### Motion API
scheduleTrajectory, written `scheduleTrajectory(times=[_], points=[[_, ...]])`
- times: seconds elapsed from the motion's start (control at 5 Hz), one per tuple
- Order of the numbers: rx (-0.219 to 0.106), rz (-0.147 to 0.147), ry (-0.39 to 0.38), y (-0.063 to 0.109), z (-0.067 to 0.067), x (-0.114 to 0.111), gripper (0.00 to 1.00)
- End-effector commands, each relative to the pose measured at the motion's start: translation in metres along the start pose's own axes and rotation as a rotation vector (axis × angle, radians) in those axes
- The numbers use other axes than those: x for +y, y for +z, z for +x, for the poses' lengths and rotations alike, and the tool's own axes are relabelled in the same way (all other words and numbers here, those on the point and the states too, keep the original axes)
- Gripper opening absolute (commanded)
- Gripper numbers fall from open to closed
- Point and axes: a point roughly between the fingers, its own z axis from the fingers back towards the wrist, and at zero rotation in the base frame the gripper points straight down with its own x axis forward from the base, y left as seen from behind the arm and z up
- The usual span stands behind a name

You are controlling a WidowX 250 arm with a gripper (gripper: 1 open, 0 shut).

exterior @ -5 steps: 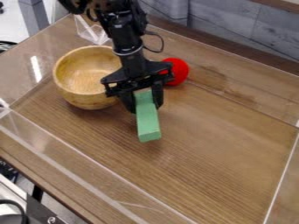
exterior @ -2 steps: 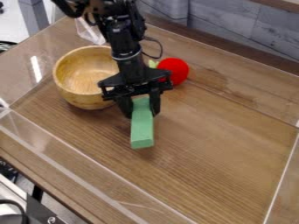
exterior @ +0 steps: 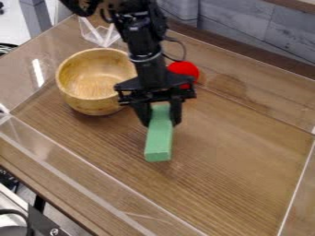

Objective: Remove the green stick from the brown bowl and put it on the table

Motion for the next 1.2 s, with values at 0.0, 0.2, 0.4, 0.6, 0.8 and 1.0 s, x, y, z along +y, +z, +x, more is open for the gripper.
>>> scheduleTrajectory(times=[0.0,0.2,0.4,0.6,0.8,1.0], points=[[-0.049,-0.022,0.032,-0.002,-0.009,-0.015,0.0],[-0.054,-0.033,0.077,-0.02,-0.023,-0.031,0.0],[-0.084,-0.035,0.142,-0.024,-0.022,-0.042,0.0],[-0.102,-0.032,0.177,-0.023,-0.018,-0.046,0.0],[-0.094,-0.037,0.104,-0.031,-0.021,-0.05,0.0],[-0.084,-0.043,0.026,-0.038,-0.024,-0.053,0.0]])
